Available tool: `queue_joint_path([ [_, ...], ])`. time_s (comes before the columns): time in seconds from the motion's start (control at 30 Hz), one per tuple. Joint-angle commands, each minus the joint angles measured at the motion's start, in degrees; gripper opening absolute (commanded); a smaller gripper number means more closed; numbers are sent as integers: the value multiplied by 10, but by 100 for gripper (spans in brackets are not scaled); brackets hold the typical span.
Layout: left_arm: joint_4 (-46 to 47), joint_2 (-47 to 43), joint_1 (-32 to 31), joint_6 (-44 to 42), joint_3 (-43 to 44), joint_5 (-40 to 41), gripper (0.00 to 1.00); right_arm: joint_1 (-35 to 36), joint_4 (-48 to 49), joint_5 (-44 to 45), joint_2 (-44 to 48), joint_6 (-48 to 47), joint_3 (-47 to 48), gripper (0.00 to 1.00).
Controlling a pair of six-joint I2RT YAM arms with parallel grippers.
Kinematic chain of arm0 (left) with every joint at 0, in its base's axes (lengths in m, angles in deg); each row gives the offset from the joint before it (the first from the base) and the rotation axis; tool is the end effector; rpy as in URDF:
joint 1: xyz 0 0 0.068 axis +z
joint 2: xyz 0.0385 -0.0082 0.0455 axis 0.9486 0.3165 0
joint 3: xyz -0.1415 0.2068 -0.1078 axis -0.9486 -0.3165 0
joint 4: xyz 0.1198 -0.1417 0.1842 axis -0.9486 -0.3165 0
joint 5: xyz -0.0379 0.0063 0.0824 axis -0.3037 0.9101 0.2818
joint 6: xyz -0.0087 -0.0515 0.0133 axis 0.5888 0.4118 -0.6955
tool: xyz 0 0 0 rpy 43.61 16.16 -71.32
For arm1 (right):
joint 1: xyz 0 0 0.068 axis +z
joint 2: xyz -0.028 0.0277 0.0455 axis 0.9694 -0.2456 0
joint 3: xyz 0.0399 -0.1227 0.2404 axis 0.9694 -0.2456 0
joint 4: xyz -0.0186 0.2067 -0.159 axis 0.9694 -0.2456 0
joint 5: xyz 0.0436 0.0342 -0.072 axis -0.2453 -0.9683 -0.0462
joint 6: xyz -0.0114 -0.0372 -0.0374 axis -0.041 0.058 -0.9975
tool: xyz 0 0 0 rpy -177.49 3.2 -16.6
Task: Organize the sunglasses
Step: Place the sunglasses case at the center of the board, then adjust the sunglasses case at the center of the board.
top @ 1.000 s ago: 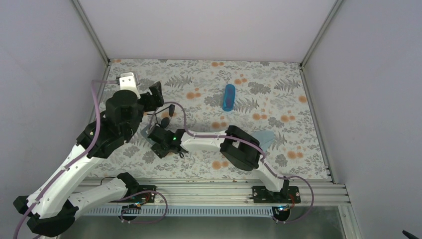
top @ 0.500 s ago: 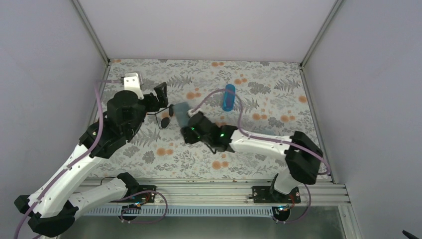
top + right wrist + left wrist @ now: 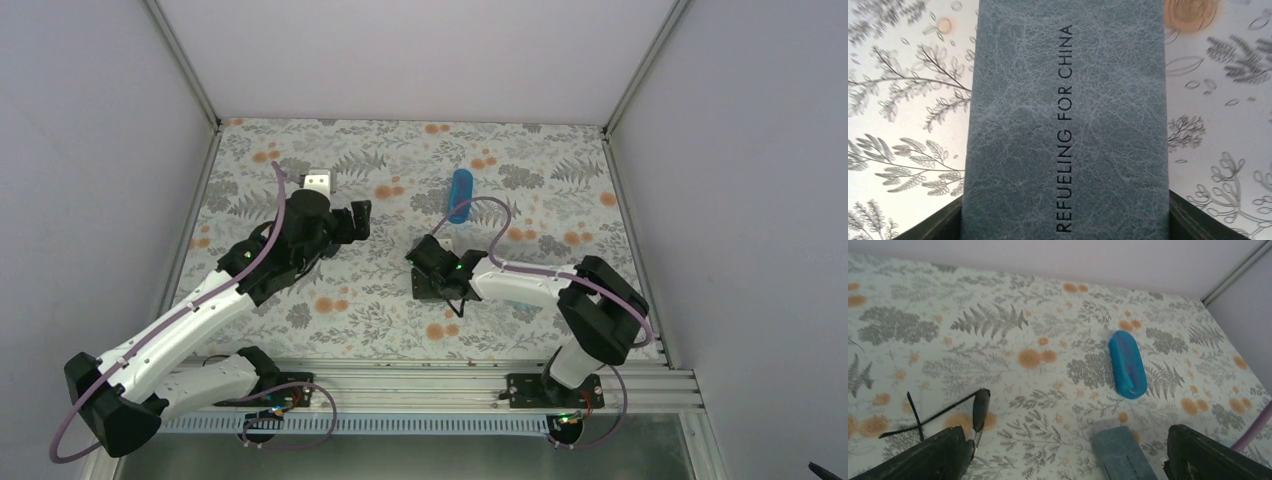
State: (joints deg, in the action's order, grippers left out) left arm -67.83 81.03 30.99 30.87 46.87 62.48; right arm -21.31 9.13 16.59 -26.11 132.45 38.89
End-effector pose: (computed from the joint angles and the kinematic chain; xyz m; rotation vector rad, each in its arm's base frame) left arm 0.1721 -0.1322 0.3392 -0.0247 2.0645 -0.4342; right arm 0.1804 0.2385 0.1669 -0.1530 2.6745 0.2400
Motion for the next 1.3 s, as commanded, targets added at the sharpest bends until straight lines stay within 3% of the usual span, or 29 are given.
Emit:
queue_joint_path([
  [0.0,32,-1,2,21,-19,-23,100,5,-2,-29,-29,23,4,57],
  [0.1,35,-1,2,21,-26,-21,100,5,10,-52,-48,18,8,65],
  [0.2,36,0,2,3,-23,-24,100,4,20,-66,-42,14,7,85],
  [0.33,28,0,2,-14,-16,-16,100,-1,17,-51,8,15,2,90],
  [0.43,26,4,1,-13,-16,-17,100,-21,-13,-12,42,28,-7,88],
  [0.57,32,11,2,-4,-31,-31,100,-70,-59,31,69,54,-45,74],
  [0.8,50,18,2,8,-64,-57,100,-97,-57,-4,38,10,-63,63],
  [1.0,47,21,2,10,-66,-49,100,-70,-17,-72,-5,-70,-28,65],
  [1.27,8,14,3,-2,-43,21,100,-16,-33,-67,-103,-86,84,67],
])
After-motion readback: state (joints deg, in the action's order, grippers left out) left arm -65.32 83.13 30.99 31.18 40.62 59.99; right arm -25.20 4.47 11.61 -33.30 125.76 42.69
